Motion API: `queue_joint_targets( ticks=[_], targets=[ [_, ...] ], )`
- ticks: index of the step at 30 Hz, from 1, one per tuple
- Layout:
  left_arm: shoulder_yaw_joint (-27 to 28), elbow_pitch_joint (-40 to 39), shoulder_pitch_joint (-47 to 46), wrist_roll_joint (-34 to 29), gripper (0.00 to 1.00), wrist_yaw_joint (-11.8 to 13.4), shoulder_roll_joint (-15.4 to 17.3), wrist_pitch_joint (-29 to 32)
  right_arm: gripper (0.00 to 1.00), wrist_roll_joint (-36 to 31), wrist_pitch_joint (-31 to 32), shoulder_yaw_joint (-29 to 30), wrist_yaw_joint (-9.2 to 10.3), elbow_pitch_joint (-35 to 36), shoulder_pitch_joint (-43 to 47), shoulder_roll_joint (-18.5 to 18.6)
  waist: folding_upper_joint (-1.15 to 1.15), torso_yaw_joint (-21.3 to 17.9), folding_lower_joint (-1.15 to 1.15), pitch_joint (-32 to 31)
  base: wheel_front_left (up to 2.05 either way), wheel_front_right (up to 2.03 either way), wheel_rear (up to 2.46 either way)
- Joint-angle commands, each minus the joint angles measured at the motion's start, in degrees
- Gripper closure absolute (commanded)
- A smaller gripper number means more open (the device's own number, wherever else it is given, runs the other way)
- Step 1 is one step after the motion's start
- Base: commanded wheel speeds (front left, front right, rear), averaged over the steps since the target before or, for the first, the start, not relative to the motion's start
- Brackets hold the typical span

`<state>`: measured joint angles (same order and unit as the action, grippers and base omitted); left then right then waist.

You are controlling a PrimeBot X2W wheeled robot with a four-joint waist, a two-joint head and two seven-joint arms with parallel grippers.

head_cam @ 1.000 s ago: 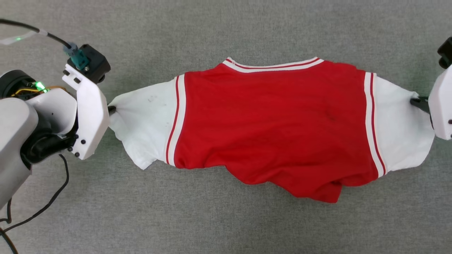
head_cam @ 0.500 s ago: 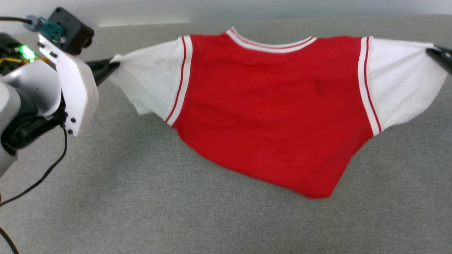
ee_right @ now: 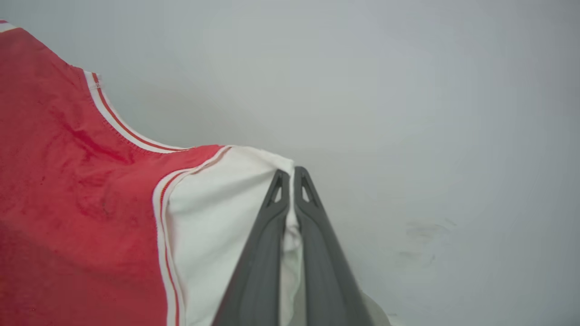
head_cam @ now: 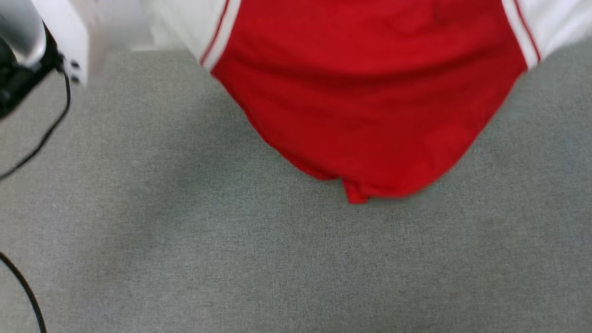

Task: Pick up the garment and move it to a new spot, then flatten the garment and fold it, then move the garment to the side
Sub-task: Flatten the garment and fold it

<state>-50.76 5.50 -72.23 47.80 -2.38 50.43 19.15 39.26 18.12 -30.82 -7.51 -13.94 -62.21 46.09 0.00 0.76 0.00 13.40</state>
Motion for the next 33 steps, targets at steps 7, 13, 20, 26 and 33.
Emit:
queue_joint_targets(
  ticks=[7, 13, 20, 26, 33],
  targets=[
    [0.9, 6.4, -9.4, -7.0, 1.0, 1.4, -4.6, -3.9, 1.0, -6.7, 1.2, -1.2, 0.05, -5.7, -13.1, -5.3, 0.0, 0.5, 0.0, 4.2, 0.0, 0.0, 0.0],
    [2.0, 13.9, -17.5, -10.6, 1.0, 1.5, -9.2, -7.5, 1.0, -11.3, 0.2, -3.4, 0.04, -13.3, -24.2, -9.0, 0.0, 1.1, 0.0, 8.3, 0.0, 0.0, 0.0],
    [3.9, 21.6, -28.0, -12.9, 1.0, 0.4, -13.2, -11.3, 1.0, -16.4, -5.1, -3.6, 0.05, -21.3, -36.7, -12.7, 0.0, 1.1, 0.0, 12.7, 0.0, 0.0, 0.0],
    [4.8, 28.1, -36.5, -14.7, 1.0, -0.4, -16.2, -15.2, 1.0, -18.5, -8.4, -3.8, 0.05, -27.2, -45.3, -15.5, 0.0, 0.9, 0.0, 15.1, 0.0, 0.0, 0.0],
    [4.0, 34.8, -38.3, -15.1, 1.0, -1.9, -19.1, -20.1, 1.0, -17.6, -11.3, -7.3, 0.05, -33.1, -47.8, -17.6, 0.0, 0.9, 0.0, 16.5, 0.0, 0.0, 0.0]
  ],
)
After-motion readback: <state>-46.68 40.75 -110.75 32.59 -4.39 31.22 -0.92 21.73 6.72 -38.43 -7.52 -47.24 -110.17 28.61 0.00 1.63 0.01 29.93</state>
